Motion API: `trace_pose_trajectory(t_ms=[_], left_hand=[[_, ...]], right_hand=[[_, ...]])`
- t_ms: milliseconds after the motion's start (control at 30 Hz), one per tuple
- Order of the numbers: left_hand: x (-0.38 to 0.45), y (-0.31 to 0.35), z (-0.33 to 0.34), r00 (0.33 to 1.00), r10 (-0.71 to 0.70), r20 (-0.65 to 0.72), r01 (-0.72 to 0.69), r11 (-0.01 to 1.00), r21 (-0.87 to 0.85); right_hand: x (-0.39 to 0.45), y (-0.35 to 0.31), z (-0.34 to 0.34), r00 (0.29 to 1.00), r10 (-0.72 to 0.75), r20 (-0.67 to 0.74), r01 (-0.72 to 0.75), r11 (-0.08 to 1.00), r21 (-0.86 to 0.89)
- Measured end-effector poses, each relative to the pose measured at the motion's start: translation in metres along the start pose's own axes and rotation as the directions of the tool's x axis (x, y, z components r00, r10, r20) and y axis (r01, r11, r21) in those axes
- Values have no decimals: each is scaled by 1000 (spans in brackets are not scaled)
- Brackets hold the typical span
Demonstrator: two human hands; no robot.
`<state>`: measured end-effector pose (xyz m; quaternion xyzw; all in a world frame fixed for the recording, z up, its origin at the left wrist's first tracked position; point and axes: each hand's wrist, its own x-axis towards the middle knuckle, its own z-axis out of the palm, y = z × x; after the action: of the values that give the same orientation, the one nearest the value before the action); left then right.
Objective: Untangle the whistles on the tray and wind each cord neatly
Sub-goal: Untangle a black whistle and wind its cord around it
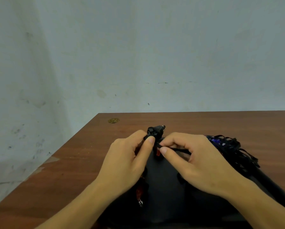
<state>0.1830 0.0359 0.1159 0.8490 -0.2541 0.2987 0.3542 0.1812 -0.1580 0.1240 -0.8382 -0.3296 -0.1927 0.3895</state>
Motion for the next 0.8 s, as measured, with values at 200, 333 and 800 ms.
trace_pose_trajectory(t_ms=[200, 333, 800], left_hand=[[2, -4, -3, 997, 54, 51, -64, 976, 209], [1, -1, -4, 984, 125, 130, -160, 940, 303], [-8, 10, -4, 938, 203, 282, -218, 976, 21]], right_hand=[[2, -1, -9, 989, -106, -104, 97, 991, -91], [4, 2, -8, 973, -114, -202, 106, 993, -50], [5, 11, -8, 967, 222, -127, -145, 886, 440]])
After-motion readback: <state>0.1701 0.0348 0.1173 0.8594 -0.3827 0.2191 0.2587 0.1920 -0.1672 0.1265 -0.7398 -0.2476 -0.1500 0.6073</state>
